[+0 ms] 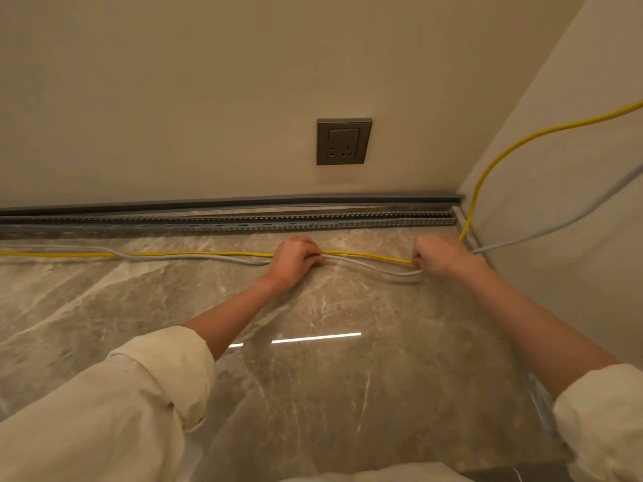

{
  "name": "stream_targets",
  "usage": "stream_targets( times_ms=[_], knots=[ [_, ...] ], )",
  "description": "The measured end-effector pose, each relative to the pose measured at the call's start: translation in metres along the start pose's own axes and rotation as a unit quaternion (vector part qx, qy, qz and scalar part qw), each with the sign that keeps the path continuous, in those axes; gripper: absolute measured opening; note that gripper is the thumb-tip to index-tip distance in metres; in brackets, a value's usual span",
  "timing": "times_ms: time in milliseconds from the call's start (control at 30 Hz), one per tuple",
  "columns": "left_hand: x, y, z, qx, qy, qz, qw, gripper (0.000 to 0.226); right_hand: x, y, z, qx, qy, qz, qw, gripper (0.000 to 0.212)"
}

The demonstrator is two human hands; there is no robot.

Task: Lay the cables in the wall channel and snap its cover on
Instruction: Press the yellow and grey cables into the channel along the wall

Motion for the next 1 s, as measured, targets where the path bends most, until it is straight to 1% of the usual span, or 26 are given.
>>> stream_targets(
  times_ms=[100, 167, 267, 367, 467, 600, 733, 900, 1000],
  knots=[
    [0.002, -0.002, 0.005, -0.050, 0.054, -0.020, 0.997, 0.015, 0.005, 0.000, 0.003, -0.046, -0.047, 0.045, 0.997, 0.037],
    [0.004, -0.003, 0.006, -0.074, 0.074, -0.026, 0.994, 0.016, 0.007, 0.003, 0.008, -0.080, -0.071, 0.055, 0.993, 0.041],
    [0.007, -0.006, 0.010, -0.106, 0.093, -0.032, 0.990, 0.016, 0.013, 0.006, 0.013, -0.116, -0.060, 0.056, 0.990, 0.029],
    [0.009, -0.009, 0.012, -0.142, 0.128, -0.046, 0.980, 0.016, 0.016, 0.006, 0.014, -0.119, -0.056, 0.046, 0.990, 0.020],
    [0.007, -0.014, 0.012, -0.145, 0.128, -0.042, 0.980, 0.019, 0.014, 0.001, 0.011, -0.110, -0.075, 0.024, 0.991, 0.019],
    [0.003, -0.017, 0.012, -0.112, 0.100, -0.024, 0.988, 0.020, -0.001, -0.004, 0.003, -0.086, -0.033, -0.015, 0.996, 0.021],
    [-0.005, -0.020, 0.010, -0.070, 0.070, -0.019, 0.995, 0.022, -0.011, -0.008, -0.010, -0.044, 0.023, -0.029, 0.998, 0.022],
    [-0.020, -0.040, -0.007, 0.033, -0.009, -0.042, 0.999, 0.019, -0.027, -0.019, -0.027, -0.017, 0.043, -0.073, 0.996, 0.024],
    [-0.035, -0.060, -0.018, 0.080, -0.036, -0.055, 0.995, 0.017, -0.043, -0.027, -0.036, -0.007, 0.044, -0.121, 0.992, 0.025]
  ],
)
Point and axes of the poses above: each hand's wrist, its own y-axis away from the middle knuckle, its own x-axis out of the palm, z = x × y, the point moved 4 cm from there along -y, towards the middle knuckle, and after that the axes turned 3 degrees about x, right-handed, at the moved point
